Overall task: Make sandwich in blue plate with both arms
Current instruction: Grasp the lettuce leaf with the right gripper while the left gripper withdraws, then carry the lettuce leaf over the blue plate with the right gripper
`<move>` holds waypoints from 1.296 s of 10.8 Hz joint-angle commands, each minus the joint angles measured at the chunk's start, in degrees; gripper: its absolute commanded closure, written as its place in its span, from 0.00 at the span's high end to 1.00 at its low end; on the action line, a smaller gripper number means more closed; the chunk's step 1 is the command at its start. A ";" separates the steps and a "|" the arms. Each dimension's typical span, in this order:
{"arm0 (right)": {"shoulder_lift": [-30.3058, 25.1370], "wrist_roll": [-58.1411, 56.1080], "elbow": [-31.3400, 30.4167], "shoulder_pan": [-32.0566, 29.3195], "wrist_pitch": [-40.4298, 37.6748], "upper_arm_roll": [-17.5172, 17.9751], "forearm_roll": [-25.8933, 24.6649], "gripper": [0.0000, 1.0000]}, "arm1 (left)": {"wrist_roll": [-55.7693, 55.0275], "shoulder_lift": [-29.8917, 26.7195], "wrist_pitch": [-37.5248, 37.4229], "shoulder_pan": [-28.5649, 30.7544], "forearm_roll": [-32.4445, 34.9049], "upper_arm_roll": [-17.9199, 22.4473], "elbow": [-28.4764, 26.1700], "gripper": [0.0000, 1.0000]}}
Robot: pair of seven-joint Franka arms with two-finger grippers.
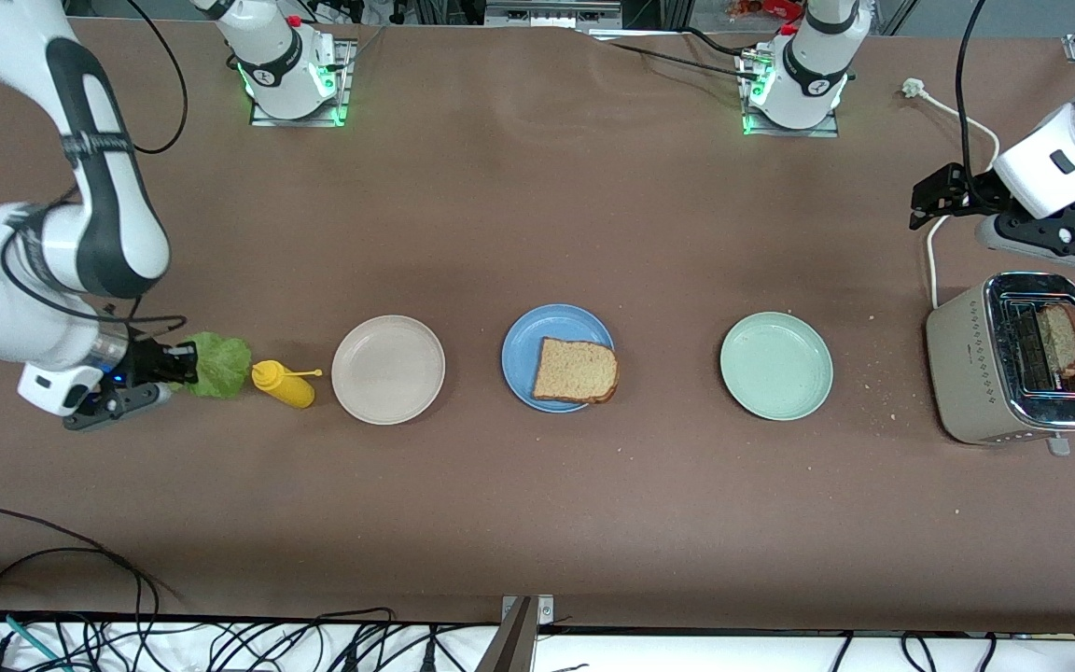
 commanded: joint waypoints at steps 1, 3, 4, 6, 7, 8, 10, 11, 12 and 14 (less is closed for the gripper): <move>-9.16 -1.16 -0.95 -0.11 -9.91 0.18 2.87 0.00 | -0.34 0.02 -1.29 0.19 1.21 -0.36 1.47 1.00; -10.40 -0.89 3.35 -0.11 -16.33 0.18 5.33 0.00 | -0.25 0.10 -1.29 0.45 1.12 -0.27 1.56 1.00; -10.32 -0.54 4.94 0.24 -17.58 0.35 6.56 0.00 | -0.25 0.10 -1.29 0.36 1.21 -0.27 1.64 1.00; -9.01 4.09 7.40 7.85 -17.68 -2.52 6.92 0.00 | -0.33 0.10 -1.29 0.45 1.12 -0.27 1.65 1.00; -7.09 8.64 9.33 14.42 -17.68 -6.81 7.01 0.00 | -0.34 0.10 -1.29 0.45 1.12 -0.27 1.65 1.00; -5.93 13.65 11.17 19.44 -17.68 -8.94 7.01 0.00 | -0.34 0.10 -1.38 0.45 1.12 -0.27 1.65 1.00; -1.56 25.07 15.91 25.44 -17.59 -9.13 7.01 0.00 | -0.33 0.19 -1.38 0.45 1.12 -0.27 1.65 1.00; 2.30 30.69 20.72 28.52 -17.59 -9.22 7.53 0.00 | -0.34 0.19 -1.38 0.54 1.04 -0.27 1.65 1.00; 5.38 34.75 23.90 30.98 -17.24 -9.66 9.11 0.00 | -0.25 0.19 -1.38 0.45 1.12 -0.27 1.65 1.00; 11.71 43.19 31.72 35.47 -17.06 -10.98 11.05 0.00 | -0.34 0.28 -1.38 0.45 1.03 -0.27 1.73 1.00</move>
